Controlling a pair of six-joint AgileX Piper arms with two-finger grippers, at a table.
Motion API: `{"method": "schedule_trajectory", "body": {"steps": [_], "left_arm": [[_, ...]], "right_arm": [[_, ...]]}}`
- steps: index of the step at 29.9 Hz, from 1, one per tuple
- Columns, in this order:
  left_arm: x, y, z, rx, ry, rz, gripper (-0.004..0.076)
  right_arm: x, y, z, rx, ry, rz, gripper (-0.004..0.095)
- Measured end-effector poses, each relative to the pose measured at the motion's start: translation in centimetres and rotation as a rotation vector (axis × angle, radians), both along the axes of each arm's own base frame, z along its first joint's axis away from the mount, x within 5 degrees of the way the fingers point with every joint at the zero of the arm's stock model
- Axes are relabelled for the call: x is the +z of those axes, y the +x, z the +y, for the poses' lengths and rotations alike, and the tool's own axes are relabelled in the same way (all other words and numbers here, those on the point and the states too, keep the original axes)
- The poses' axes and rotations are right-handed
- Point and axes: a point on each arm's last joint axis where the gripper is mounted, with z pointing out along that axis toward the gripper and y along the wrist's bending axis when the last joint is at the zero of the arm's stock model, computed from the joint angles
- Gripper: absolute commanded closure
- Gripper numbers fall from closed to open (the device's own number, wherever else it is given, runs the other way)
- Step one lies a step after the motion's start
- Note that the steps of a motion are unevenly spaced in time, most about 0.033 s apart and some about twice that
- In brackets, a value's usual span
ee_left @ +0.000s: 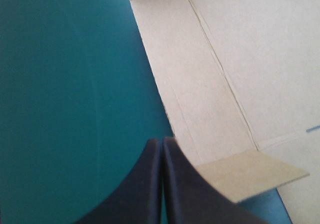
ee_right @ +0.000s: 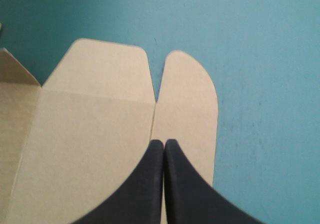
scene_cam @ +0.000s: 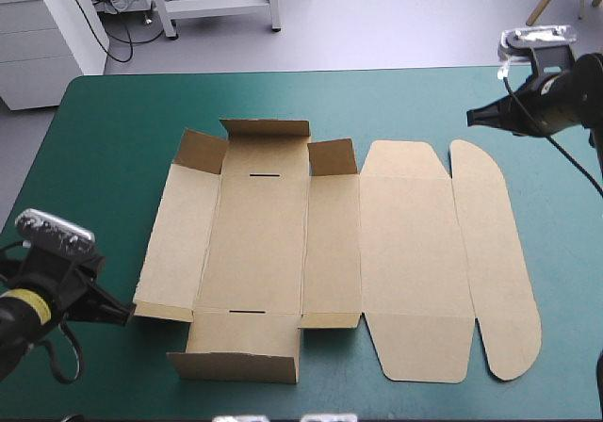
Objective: Fold the box
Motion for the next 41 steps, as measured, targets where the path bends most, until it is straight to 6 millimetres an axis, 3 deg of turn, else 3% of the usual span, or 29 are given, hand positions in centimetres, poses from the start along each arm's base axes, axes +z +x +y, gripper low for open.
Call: {"method": "schedule_trajectory", "body": {"steps": [7, 12, 16, 20, 25, 34, 41], "left_arm": [[4.1, 5.1, -2.7, -0.011, 0.060, 0.054, 0.0705], [5.1, 8.7, -4.4, -0.022, 0.160, 0.110, 0.0705], [5.4, 11.6, -4.3, 0.023, 0.193, 0.128, 0.0705], [5.1, 13.7, -2.2, 0.089, 0.152, 0.183, 0.0705], [4.1, 15.4, 2.8, 0.209, -0.013, 0.272, 0.0705], [2.7, 15.5, 11.7, 0.372, -0.374, 0.266, 0.0708], [2.0, 15.1, 13.3, 0.432, -0.422, 0.259, 0.0709]], "right_arm": [[-4.4, -3.8, -0.8, -0.003, -0.019, 0.151, 0.0927], [-6.1, -6.7, -0.8, 0.010, -0.024, 0.170, 0.0927], [-7.1, -9.2, -0.8, 0.011, -0.024, 0.162, 0.0927], [-7.9, -11.7, -0.7, 0.014, -0.011, 0.143, 0.0927], [-8.4, -15.0, -0.7, 0.015, -0.008, 0.099, 0.0927], [-8.9, -19.6, -0.7, 0.001, 0.003, 0.015, 0.0927], [-10.6, -21.4, -0.7, -0.005, 0.008, 0.013, 0.0927]]}}
